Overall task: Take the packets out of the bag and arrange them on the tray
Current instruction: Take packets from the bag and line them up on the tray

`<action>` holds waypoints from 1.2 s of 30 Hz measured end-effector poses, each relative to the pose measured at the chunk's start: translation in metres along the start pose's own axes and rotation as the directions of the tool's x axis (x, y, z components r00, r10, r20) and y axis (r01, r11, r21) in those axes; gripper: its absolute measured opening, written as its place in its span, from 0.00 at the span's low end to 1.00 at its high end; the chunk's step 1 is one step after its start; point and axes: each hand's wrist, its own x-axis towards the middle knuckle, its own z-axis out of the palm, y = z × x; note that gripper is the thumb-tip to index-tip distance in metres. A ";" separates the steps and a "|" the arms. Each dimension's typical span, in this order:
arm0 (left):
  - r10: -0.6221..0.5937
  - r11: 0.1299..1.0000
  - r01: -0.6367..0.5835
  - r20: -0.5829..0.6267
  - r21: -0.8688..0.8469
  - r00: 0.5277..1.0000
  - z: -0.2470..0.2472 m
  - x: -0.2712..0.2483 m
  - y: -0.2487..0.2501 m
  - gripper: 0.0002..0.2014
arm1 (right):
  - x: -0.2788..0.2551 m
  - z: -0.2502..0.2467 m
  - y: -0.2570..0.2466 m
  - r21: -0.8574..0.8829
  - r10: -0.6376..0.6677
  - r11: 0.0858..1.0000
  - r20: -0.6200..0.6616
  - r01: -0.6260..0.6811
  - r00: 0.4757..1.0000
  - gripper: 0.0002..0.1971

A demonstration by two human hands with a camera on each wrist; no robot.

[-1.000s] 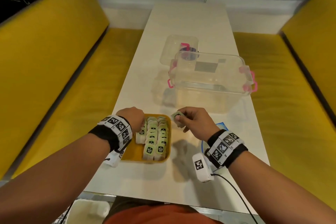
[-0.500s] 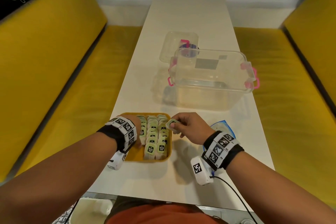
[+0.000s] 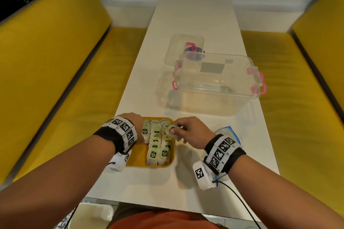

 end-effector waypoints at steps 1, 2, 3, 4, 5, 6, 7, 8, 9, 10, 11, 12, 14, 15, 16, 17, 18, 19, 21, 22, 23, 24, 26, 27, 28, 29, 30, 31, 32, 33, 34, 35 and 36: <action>-0.009 1.000 0.009 -0.013 -0.019 1.000 -0.007 -0.003 -0.001 0.23 | 0.000 -0.001 -0.002 0.038 0.006 0.999 -0.016 -0.005 1.000 0.07; -0.003 0.999 0.001 -0.037 -0.035 0.999 -0.014 -0.007 -0.003 0.23 | 0.000 -0.001 -0.003 0.070 0.012 0.997 -0.031 -0.010 0.999 0.08; 0.022 0.998 -0.027 -0.068 -0.061 0.997 -0.021 -0.010 -0.005 0.23 | 0.000 -0.001 -0.005 0.098 0.021 0.995 -0.041 -0.017 0.999 0.09; 0.069 0.991 -0.081 -0.111 -0.106 0.991 -0.027 -0.014 -0.008 0.22 | 0.000 -0.001 -0.006 0.128 0.029 0.992 -0.046 -0.023 0.999 0.09; 0.132 0.971 -0.161 -0.164 -0.179 0.978 -0.032 -0.017 -0.008 0.20 | 0.001 -0.001 -0.007 0.160 0.032 0.987 -0.048 -0.024 0.998 0.10; 0.199 0.927 -0.257 -0.224 -0.272 0.954 -0.036 -0.023 -0.007 0.17 | 0.002 0.000 -0.007 0.188 0.031 0.982 -0.049 -0.021 0.998 0.10; 0.252 0.864 -0.347 -0.283 -0.364 0.925 -0.040 -0.030 -0.005 0.15 | 0.003 0.001 -0.008 0.204 0.023 0.979 -0.051 -0.012 0.998 0.10; 0.287 0.803 -0.416 -0.335 -0.427 0.897 -0.042 -0.035 -0.001 0.13 | 0.004 0.002 -0.008 0.208 0.012 0.978 -0.053 -0.001 0.999 0.10; 0.310 0.763 -0.462 -0.371 -0.452 0.875 -0.044 -0.040 0.003 0.11 | 0.004 0.003 -0.009 0.207 0.000 0.978 -0.051 0.011 0.999 0.10; 0.321 0.751 -0.485 -0.393 -0.448 0.862 -0.045 -0.043 0.007 0.10 | 0.003 0.005 -0.010 0.205 -0.009 0.979 -0.048 0.018 0.999 0.11; 0.325 0.756 -0.495 -0.410 -0.428 0.852 -0.045 -0.045 0.011 0.09 | 0.003 0.006 -0.012 0.199 -0.013 0.980 -0.045 0.022 0.999 0.12; 0.323 0.771 -0.496 -0.426 -0.399 0.845 -0.045 -0.046 0.015 0.08 | 0.002 0.006 -0.013 0.192 -0.014 0.981 -0.046 0.022 0.999 0.12; 0.306 0.797 -0.488 -0.460 -0.355 0.834 -0.047 -0.048 0.018 0.06 | 0.001 0.007 -0.013 0.179 -0.011 0.984 -0.044 0.019 0.999 0.09; 0.290 0.807 -0.481 -0.479 -0.343 0.829 -0.048 -0.049 0.019 0.06 | 0.000 0.007 -0.012 0.160 -0.012 0.987 -0.042 0.019 0.999 0.08; 0.275 0.813 -0.475 -0.498 -0.336 0.822 -0.048 -0.050 0.019 0.06 | -0.001 0.006 -0.011 0.136 -0.013 0.991 -0.044 0.019 0.999 0.08; 0.264 0.816 -0.473 -0.512 -0.334 0.817 -0.049 -0.051 0.019 0.06 | -0.002 0.006 -0.010 0.119 -0.010 0.993 -0.050 0.016 0.999 0.08; 0.258 0.818 -0.470 -0.520 -0.330 0.814 -0.049 -0.052 0.019 0.06 | -0.002 0.005 -0.009 0.111 -0.006 0.994 -0.056 0.012 0.998 0.09; 0.259 0.820 -0.470 -0.520 -0.326 0.814 -0.049 -0.053 0.019 0.06 | -0.002 0.004 -0.008 0.099 -0.006 0.995 -0.061 0.012 0.998 0.09; 0.268 0.820 -0.471 -0.508 -0.325 0.818 -0.048 -0.054 0.019 0.06 | -0.002 0.004 -0.008 0.051 -0.023 0.998 -0.063 0.027 0.998 0.09; 0.270 0.821 -0.471 -0.506 -0.324 0.819 -0.048 -0.055 0.018 0.06 | -0.001 0.004 -0.008 0.029 -0.035 0.999 -0.066 0.037 0.997 0.08; 0.267 0.824 -0.468 -0.510 -0.318 0.817 -0.047 -0.056 0.017 0.06 | -0.001 0.004 -0.008 0.015 -0.043 0.999 -0.075 0.044 0.996 0.08; 0.261 0.830 -0.465 -0.522 -0.308 0.812 -0.047 -0.057 0.015 0.06 | 0.000 0.004 -0.007 0.003 -0.044 0.999 -0.093 0.044 0.995 0.08; 0.225 0.844 -0.444 -0.554 -0.300 0.801 -0.046 -0.059 0.008 0.05 | 0.002 0.005 -0.004 -0.050 -0.046 0.998 -0.148 0.039 0.988 0.10; 0.199 0.855 -0.425 -0.567 -0.298 0.799 -0.045 -0.060 0.003 0.05 | 0.003 0.005 -0.001 -0.081 -0.049 0.996 -0.176 0.035 0.983 0.12; 0.178 0.870 -0.400 -0.573 -0.289 0.800 -0.044 -0.060 -0.002 0.05 | 0.004 0.005 0.002 -0.105 -0.047 0.994 -0.196 0.027 0.979 0.13; 0.165 0.889 -0.371 -0.567 -0.269 0.807 -0.043 -0.061 -0.007 0.06 | 0.004 0.005 0.004 -0.127 -0.036 0.992 -0.205 0.010 0.978 0.14; 0.159 0.911 -0.334 -0.543 -0.242 0.825 -0.042 -0.061 -0.013 0.06 | 0.005 0.005 0.006 -0.155 -0.014 0.988 -0.200 -0.017 0.980 0.16; 0.153 0.932 -0.293 -0.500 -0.214 0.852 -0.040 -0.061 -0.018 0.07 | 0.005 0.006 0.006 -0.188 0.014 0.981 -0.183 -0.049 0.983 0.17; 0.145 0.950 -0.250 -0.444 -0.187 0.884 -0.038 -0.062 -0.022 0.08 | 0.005 0.006 0.005 -0.216 0.043 0.973 -0.159 -0.077 0.986 0.20; 0.139 0.964 -0.213 -0.380 -0.159 0.915 -0.034 -0.061 -0.026 0.08 | 0.005 0.007 0.004 -0.235 0.065 0.967 -0.135 -0.096 0.989 0.21; 0.138 0.974 -0.187 -0.313 -0.131 0.940 -0.030 -0.060 -0.028 0.08 | 0.005 0.009 0.003 -0.245 0.082 0.963 -0.111 -0.108 0.990 0.22; 0.142 0.980 -0.172 -0.245 -0.103 0.959 -0.025 -0.057 -0.029 0.07 | 0.005 0.010 0.003 -0.253 0.096 0.960 -0.091 -0.116 0.991 0.23; 0.149 0.983 -0.166 -0.186 -0.078 0.971 -0.019 -0.054 -0.029 0.06 | 0.006 0.012 0.003 -0.259 0.110 0.958 -0.076 -0.126 0.991 0.23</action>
